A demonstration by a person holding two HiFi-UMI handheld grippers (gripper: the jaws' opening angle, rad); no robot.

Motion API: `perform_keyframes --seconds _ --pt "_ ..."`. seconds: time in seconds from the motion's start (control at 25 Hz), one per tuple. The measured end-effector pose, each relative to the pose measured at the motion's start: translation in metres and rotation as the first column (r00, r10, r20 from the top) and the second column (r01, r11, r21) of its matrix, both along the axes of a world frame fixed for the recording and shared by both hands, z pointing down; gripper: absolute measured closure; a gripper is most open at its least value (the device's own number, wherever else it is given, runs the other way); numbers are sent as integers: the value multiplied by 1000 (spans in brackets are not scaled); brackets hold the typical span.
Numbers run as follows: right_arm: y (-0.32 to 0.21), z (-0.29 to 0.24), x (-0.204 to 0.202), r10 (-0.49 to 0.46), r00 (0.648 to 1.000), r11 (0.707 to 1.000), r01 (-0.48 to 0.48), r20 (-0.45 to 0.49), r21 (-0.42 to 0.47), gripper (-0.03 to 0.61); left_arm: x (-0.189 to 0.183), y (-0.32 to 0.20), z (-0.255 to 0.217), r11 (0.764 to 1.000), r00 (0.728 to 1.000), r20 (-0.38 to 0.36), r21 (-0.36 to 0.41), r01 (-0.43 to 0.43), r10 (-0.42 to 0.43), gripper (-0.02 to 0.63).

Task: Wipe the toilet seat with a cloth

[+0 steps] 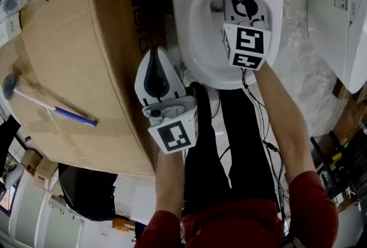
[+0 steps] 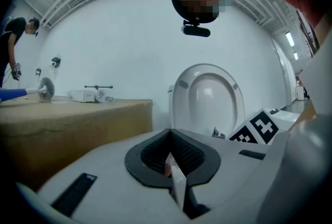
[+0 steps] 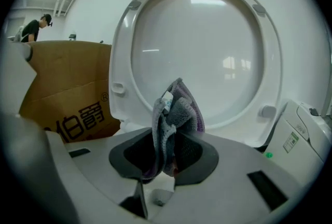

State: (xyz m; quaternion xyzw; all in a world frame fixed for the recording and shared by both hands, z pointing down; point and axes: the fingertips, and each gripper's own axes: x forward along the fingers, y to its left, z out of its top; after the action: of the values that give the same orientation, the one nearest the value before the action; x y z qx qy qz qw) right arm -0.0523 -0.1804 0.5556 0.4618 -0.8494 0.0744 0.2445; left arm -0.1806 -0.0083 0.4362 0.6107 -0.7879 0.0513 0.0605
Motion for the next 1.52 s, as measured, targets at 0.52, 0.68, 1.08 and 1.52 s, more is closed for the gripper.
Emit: perform_keyframes --seconds 0.52,0.68,1.08,1.52 --pt "34 -18 -120 -285 956 956 289 -74 47 482 -15 37 -2 998 996 -72 3 55 -55 601" --pt "35 -18 -133 -305 946 951 309 -111 24 482 -12 42 -7 999 995 -84 8 50 -49 601" --pt "36 -50 -122 -316 938 944 326 -144 50 482 -12 48 -28 998 995 -88 31 49 -46 601" --pt "26 -167 -129 -382 911 884 409 -156 227 482 2 38 -89 996 993 -106 73 56 -48 601"
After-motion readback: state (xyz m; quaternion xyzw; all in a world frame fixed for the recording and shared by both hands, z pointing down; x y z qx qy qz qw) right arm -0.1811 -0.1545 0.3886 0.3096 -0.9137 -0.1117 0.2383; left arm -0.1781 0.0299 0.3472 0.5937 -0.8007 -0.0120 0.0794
